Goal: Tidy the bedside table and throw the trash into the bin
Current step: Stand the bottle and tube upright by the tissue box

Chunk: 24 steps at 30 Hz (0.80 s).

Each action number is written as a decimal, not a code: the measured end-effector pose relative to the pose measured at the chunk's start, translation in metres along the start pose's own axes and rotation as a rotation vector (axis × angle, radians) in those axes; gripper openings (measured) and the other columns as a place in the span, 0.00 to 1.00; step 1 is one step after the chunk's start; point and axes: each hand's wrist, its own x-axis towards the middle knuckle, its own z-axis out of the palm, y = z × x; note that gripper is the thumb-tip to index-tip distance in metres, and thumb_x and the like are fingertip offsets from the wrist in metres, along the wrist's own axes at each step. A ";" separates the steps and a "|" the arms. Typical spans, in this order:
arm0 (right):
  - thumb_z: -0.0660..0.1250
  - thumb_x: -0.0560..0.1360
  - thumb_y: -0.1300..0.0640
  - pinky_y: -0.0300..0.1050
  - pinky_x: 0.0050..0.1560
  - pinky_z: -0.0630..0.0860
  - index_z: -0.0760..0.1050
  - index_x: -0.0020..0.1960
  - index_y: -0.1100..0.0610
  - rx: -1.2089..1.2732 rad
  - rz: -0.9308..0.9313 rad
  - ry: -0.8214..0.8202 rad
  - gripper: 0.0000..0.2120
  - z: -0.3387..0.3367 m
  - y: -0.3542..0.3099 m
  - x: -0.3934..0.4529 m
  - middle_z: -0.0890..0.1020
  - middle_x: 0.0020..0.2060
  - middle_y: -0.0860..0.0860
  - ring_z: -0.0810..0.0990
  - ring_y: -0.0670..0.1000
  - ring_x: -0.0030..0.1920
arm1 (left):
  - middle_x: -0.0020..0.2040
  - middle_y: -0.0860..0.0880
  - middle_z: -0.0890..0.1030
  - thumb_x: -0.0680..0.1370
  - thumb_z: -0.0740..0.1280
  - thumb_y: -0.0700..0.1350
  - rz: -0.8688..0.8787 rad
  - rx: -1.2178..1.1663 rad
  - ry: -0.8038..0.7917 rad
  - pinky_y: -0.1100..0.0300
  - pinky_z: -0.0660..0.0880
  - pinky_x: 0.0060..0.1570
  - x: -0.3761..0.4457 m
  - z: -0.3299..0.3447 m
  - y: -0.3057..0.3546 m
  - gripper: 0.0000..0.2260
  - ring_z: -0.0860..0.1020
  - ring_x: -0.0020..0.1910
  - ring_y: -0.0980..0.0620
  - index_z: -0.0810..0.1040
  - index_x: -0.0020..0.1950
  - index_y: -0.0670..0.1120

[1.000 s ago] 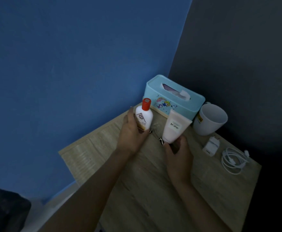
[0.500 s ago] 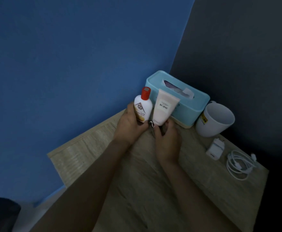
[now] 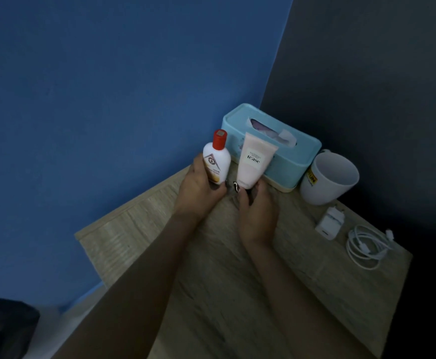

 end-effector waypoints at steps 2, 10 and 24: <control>0.61 0.75 0.46 0.55 0.56 0.77 0.72 0.62 0.51 -0.006 0.005 -0.001 0.17 0.001 0.001 0.001 0.81 0.56 0.49 0.79 0.51 0.57 | 0.61 0.44 0.77 0.69 0.73 0.48 0.008 0.006 -0.003 0.61 0.71 0.52 0.000 0.000 0.001 0.33 0.76 0.58 0.47 0.64 0.70 0.42; 0.63 0.76 0.48 0.56 0.53 0.77 0.73 0.58 0.53 -0.041 -0.008 0.007 0.14 0.001 0.005 0.002 0.81 0.52 0.50 0.78 0.52 0.54 | 0.61 0.44 0.76 0.69 0.73 0.47 -0.002 -0.009 -0.030 0.63 0.69 0.51 -0.001 -0.001 0.000 0.34 0.76 0.58 0.48 0.63 0.71 0.43; 0.69 0.75 0.53 0.49 0.66 0.72 0.69 0.71 0.59 0.092 0.325 0.018 0.26 -0.031 -0.031 -0.029 0.76 0.66 0.53 0.74 0.51 0.66 | 0.79 0.43 0.52 0.74 0.62 0.60 -0.120 -0.101 -0.310 0.55 0.57 0.74 -0.030 -0.046 0.017 0.43 0.55 0.77 0.48 0.43 0.78 0.41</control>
